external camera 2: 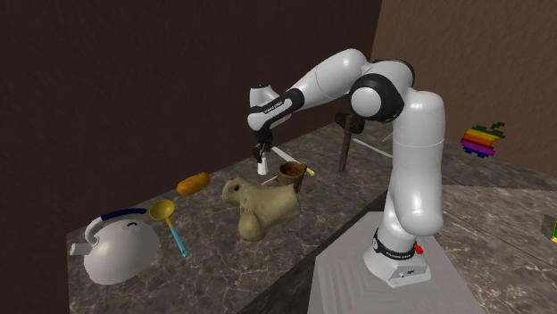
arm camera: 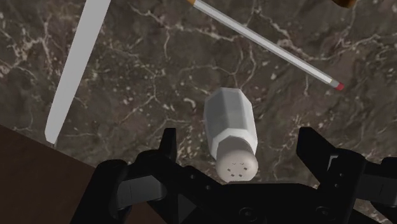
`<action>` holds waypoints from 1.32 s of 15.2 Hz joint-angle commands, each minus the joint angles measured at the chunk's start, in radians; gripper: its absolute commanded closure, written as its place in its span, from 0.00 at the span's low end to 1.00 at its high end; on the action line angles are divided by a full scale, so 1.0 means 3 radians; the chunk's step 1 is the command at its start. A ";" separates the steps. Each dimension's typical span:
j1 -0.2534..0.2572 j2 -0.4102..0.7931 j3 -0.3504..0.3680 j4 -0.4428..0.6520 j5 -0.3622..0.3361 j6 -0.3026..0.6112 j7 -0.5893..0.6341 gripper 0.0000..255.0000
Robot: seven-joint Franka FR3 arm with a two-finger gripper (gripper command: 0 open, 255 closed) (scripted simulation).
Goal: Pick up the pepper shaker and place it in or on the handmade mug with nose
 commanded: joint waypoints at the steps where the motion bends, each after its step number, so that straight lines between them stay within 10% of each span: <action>1: 0.0000 0.0000 0.0000 0.0000 0.0000 0.0001 0.0000 0.00; 3: 0.0000 0.0000 0.0000 0.0000 0.0000 0.0001 0.0000 0.00; 4: 0.0000 0.0000 0.0000 0.0000 0.0000 0.0001 0.0000 1.00; 20: 0.0022 -0.0147 -0.0022 0.0145 -0.0076 -0.0279 0.0039 1.00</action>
